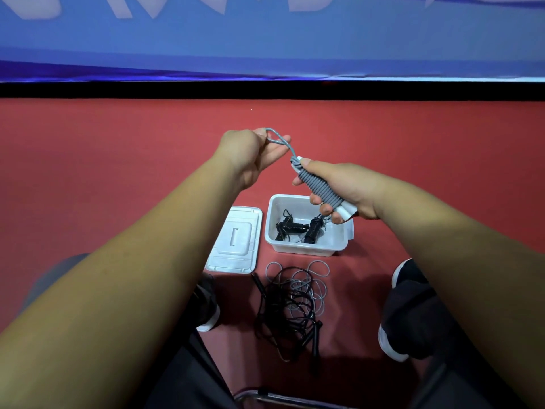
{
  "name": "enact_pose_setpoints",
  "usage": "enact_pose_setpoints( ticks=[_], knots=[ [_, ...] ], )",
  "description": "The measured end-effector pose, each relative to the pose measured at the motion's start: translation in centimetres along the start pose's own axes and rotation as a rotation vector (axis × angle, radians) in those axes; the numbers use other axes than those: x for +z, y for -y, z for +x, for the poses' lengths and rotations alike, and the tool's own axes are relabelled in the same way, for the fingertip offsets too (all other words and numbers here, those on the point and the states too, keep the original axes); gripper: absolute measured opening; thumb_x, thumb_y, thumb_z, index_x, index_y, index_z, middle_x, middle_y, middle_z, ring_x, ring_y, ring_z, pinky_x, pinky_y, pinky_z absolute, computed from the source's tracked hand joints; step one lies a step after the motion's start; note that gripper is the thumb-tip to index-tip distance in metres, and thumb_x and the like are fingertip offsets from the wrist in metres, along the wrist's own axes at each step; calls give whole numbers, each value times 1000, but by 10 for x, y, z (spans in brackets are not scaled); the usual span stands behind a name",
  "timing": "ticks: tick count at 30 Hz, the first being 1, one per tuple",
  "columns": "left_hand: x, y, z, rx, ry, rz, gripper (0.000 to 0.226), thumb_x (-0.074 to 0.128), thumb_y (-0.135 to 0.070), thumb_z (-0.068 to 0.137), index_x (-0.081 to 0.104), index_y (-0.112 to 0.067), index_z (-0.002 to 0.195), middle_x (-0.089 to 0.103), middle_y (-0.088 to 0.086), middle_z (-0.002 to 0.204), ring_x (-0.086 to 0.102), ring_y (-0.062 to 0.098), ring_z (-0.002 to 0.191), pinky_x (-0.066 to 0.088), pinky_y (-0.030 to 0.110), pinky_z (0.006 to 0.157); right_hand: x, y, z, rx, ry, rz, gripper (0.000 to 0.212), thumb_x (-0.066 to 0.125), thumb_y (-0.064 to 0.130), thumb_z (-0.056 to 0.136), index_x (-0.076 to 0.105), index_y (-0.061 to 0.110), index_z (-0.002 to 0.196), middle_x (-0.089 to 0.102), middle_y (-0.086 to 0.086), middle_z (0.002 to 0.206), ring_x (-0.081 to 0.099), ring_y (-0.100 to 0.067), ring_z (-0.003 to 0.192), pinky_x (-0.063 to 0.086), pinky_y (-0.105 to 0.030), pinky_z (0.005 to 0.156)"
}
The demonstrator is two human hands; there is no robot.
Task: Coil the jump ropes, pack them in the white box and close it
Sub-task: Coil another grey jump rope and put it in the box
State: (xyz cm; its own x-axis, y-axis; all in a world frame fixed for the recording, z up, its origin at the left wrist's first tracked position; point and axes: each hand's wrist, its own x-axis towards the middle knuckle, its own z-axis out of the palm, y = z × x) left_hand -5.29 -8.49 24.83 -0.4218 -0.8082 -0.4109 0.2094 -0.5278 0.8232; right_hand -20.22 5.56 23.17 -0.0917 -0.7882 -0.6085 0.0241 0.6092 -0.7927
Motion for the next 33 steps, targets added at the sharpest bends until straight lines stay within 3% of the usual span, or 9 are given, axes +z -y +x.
enact_pose_setpoints(
  ticks=[2,5,7,11,16,21,24,29,33],
  knots=[
    [-4,3,5,29,13,94,13,45,6,106,57,4,101,67,22,94,78,28,83,65,35,74,2,-5,4,-6,-50,1,58,59,69,97,70,18,123,63,-4,77,55,-16,53,47,-27,50],
    [-9,4,8,56,73,193,14,49,2,105,60,-4,100,67,13,91,75,25,86,64,34,80,1,-9,7,4,-141,37,45,67,42,101,63,5,125,72,-11,89,63,-17,57,54,-31,51],
    [-10,5,9,58,75,227,15,49,1,105,62,-6,102,67,11,97,74,25,91,64,36,85,0,-12,8,21,-182,103,34,66,29,102,60,7,126,75,-13,97,68,-19,60,59,-33,55],
    [-16,11,9,-1,38,349,14,52,-7,105,66,-9,107,70,10,107,73,23,88,62,39,82,-6,-18,18,31,-223,191,24,65,29,104,58,16,124,75,-13,113,80,-26,83,66,-42,69],
    [-29,33,22,-156,-14,501,21,50,-9,105,69,-7,113,71,6,99,71,21,82,63,40,81,-12,-27,48,1,-315,305,22,67,17,102,66,7,122,69,-12,99,69,-24,80,61,-40,68],
    [-40,70,57,-257,-67,499,20,50,-11,104,70,-10,105,71,3,90,72,16,71,60,31,61,-12,-49,95,31,-315,355,17,65,13,104,65,7,120,75,-11,103,74,-26,90,63,-47,82],
    [-53,92,78,-301,-87,529,19,54,-12,102,71,-8,110,72,4,90,73,18,73,59,30,60,-16,-75,127,73,-353,342,23,68,13,102,64,7,125,76,-14,111,76,-26,92,63,-40,71],
    [-80,132,108,-368,-104,562,22,57,-12,101,70,-4,118,72,6,93,73,20,76,61,31,64,-21,-123,181,200,-419,335,31,75,18,98,66,6,125,77,-15,113,77,-30,100,65,-44,79],
    [-104,161,123,-410,-102,597,21,59,-12,100,69,-2,116,73,8,97,73,24,81,60,34,70,-24,-154,211,260,-419,329,21,74,17,98,68,7,116,78,-15,109,77,-27,93,62,-39,69]
  ],
)
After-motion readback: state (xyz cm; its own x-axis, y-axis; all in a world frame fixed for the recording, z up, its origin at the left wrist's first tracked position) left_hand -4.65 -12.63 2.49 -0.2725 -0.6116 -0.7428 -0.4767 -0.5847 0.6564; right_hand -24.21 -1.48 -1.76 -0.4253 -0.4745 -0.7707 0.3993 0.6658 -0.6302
